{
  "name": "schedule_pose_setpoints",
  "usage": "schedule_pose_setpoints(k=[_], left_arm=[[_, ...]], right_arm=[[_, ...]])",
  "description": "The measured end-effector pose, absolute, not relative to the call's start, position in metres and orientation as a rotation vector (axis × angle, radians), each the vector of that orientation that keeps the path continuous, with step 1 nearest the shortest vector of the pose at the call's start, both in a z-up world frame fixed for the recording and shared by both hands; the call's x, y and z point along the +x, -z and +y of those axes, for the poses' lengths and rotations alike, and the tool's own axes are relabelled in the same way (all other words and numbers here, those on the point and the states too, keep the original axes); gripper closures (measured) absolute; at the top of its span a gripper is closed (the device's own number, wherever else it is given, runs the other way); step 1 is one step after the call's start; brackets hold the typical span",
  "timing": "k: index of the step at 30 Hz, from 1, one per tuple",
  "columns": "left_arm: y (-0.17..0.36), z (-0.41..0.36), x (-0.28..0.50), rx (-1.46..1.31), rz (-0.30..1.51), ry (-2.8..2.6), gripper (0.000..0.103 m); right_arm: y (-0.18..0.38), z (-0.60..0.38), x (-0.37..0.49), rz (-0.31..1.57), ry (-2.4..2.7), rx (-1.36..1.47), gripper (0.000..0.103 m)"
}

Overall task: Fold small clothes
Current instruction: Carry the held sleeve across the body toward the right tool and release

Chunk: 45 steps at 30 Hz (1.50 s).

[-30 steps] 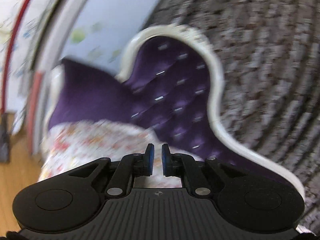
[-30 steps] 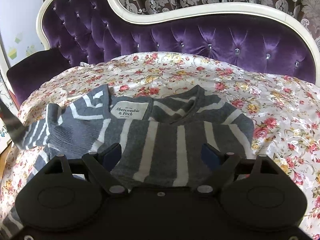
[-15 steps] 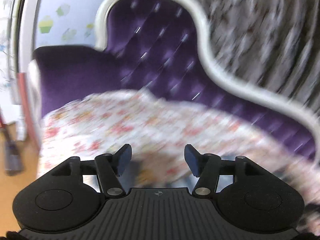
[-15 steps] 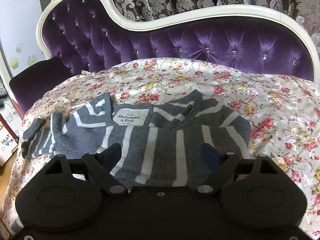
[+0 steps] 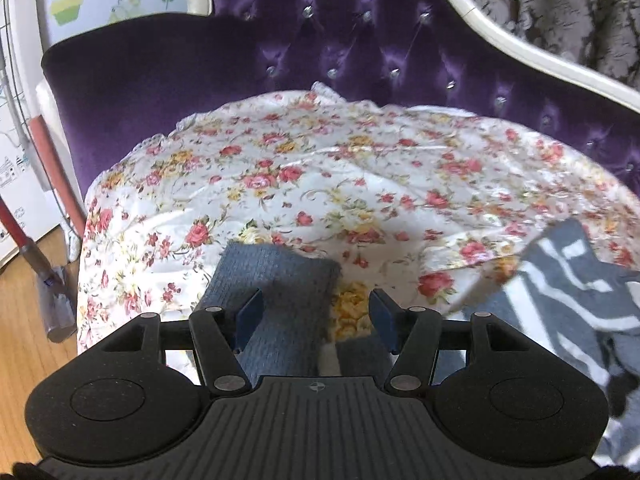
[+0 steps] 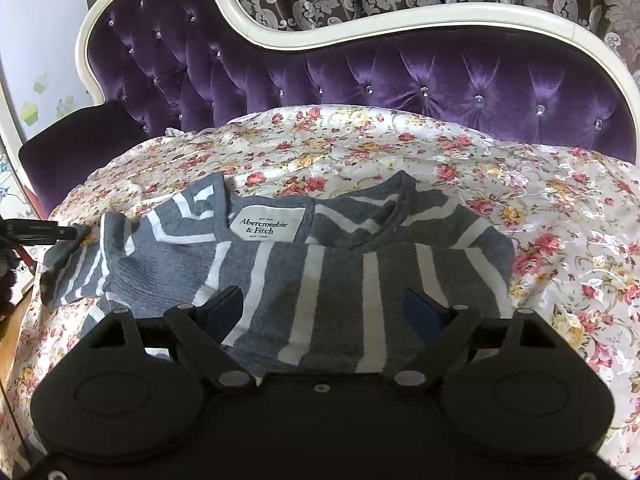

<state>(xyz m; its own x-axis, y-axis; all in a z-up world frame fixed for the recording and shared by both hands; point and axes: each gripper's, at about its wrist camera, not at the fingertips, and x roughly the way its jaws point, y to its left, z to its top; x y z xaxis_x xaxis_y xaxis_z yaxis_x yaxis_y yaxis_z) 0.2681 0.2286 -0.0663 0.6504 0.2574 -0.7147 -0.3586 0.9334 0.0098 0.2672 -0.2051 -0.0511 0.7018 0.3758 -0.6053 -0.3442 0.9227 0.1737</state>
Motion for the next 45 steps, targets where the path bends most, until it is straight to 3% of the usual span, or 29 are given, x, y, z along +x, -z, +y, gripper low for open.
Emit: schedule_pose_setpoints(k=[6,8,9,10,19,29,34,41,45], left_arm=[[0.082,0.225,0.279,-0.064,0.838,-0.408,0.047],[0.081,0.23,0.279,-0.1,0.838,-0.412,0.062],[0.079,0.234,0.278,-0.133,0.831,-0.415,0.084],[0.077,0.238,0.278,-0.153,0.822,-0.43,0.094],[0.005,0.226,0.237,-0.233,0.611,-0.291,0.094],[-0.1,0.128,0.211,-0.172,0.36,0.06,0.094],[-0.093,0.068,0.229,-0.149,0.372,0.215,0.094],[-0.036,0.009,0.257,-0.165,0.482,0.324,0.093],[-0.015,-0.007,0.258,-0.168,0.546,0.379,0.088]], right_arm=[[0.051,-0.205,0.267,0.686,-0.401,0.051,0.015],[0.051,-0.206,0.268,0.686,-0.4,0.057,0.015],[0.051,-0.206,0.268,0.685,-0.4,0.058,0.015],[0.051,-0.206,0.267,0.685,-0.401,0.059,0.015],[0.048,-0.207,0.266,0.686,-0.414,0.079,0.015],[0.054,-0.212,0.269,0.721,-0.421,0.141,0.015],[0.054,-0.218,0.271,0.73,-0.413,0.183,0.015],[0.053,-0.224,0.275,0.733,-0.396,0.21,0.015],[0.053,-0.229,0.277,0.736,-0.384,0.227,0.015]])
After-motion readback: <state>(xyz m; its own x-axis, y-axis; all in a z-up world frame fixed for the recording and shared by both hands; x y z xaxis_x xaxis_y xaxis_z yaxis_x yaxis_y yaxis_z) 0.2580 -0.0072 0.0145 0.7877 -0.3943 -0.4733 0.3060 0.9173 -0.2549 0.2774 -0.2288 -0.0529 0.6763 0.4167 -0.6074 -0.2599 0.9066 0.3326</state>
